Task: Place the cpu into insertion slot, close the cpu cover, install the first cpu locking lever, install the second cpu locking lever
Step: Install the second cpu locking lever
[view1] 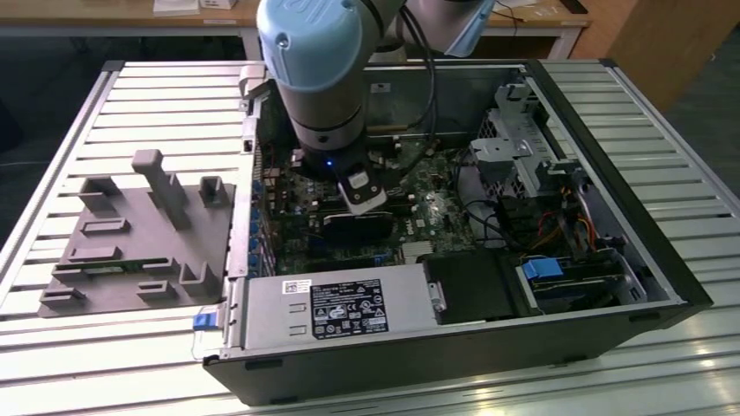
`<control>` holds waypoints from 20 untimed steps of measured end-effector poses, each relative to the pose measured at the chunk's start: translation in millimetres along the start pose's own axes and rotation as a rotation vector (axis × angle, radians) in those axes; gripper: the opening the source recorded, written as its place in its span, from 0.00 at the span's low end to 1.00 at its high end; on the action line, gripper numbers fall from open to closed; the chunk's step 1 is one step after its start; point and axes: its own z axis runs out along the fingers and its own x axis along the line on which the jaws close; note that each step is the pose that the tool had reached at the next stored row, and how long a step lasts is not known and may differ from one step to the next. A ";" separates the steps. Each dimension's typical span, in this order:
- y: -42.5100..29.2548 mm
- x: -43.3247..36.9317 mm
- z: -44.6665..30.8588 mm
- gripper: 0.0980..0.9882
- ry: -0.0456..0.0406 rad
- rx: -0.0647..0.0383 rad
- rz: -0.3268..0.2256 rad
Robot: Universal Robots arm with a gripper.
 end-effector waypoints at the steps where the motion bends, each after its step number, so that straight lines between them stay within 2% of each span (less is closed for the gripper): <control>1: 0.6 -0.1 -1.8 0.01 0.0000 0.000 0.000; 3: 1.5 -0.4 -4.5 0.01 0.0000 0.000 0.000; 6: 2.2 -4.4 -4.3 0.01 0.0001 0.000 0.000; 16: 5.9 -31.6 -1.5 0.01 0.0012 0.000 0.001; 20: 7.2 -37.2 -0.7 0.01 0.0012 0.000 0.001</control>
